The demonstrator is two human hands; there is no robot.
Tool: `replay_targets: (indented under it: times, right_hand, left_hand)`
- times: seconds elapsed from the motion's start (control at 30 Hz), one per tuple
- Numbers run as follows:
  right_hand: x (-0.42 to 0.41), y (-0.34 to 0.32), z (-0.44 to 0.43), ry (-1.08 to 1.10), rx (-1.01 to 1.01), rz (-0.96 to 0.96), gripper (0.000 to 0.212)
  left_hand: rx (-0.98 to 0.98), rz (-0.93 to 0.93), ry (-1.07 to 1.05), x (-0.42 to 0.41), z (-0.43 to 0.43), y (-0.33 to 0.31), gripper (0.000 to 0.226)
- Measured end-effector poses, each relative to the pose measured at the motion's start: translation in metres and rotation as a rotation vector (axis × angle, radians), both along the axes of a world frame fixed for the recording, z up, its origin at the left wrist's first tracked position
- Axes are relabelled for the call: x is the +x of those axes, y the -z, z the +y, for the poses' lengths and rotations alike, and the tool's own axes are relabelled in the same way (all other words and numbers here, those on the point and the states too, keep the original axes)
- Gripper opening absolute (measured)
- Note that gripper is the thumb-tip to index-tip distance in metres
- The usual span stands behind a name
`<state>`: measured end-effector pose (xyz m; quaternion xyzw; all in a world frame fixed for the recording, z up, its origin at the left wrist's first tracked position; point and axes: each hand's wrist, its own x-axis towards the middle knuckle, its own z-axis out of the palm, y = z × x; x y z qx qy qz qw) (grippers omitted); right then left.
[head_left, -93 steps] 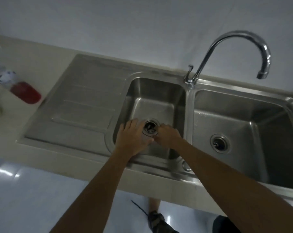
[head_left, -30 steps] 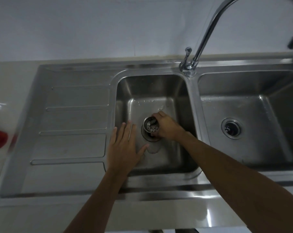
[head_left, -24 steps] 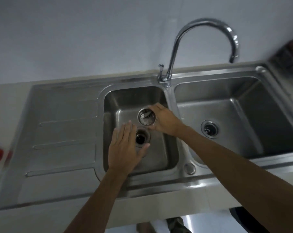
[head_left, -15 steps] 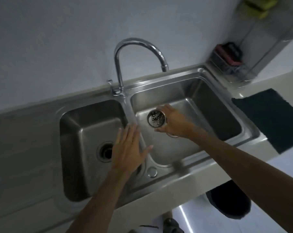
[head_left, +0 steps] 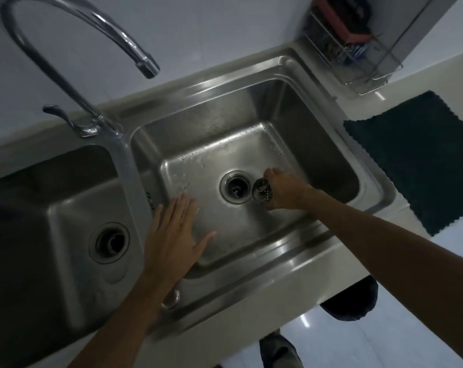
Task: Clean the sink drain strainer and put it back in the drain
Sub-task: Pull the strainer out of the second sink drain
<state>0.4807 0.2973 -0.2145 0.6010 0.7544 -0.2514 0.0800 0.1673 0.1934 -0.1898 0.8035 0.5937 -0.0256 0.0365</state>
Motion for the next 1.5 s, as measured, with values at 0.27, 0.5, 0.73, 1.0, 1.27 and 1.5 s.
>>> replay_targets:
  times: [0.27, 0.5, 0.73, 1.0, 1.27, 1.5]
  right_hand:
    - [-0.010, 0.024, 0.014, -0.113, -0.079, -0.081, 0.077]
    - [0.011, 0.025, 0.013, -0.084, -0.139, -0.149, 0.074]
    - [0.008, 0.028, 0.010, -0.047, -0.185, -0.147, 0.071]
    - [-0.017, 0.017, 0.017, -0.153, 0.034, -0.189, 0.068]
    - [-0.067, 0.038, 0.034, -0.384, 0.001, -0.250, 0.047]
    - [-0.078, 0.060, 0.034, -0.448, -0.076, -0.374, 0.040]
  left_hand:
    - [0.042, 0.028, -0.025, 0.013, 0.008, 0.013, 0.090]
    - [0.036, 0.052, -0.033, 0.018, 0.007, 0.010, 0.092]
    - [-0.020, 0.091, -0.045, 0.020, 0.007, 0.004, 0.094]
    - [-0.013, 0.068, -0.032, 0.019, 0.008, 0.006, 0.086]
    - [-0.014, 0.098, -0.025, 0.017, 0.008, 0.009, 0.087]
    - [-0.029, 0.078, -0.026, 0.018, 0.008, 0.009, 0.089]
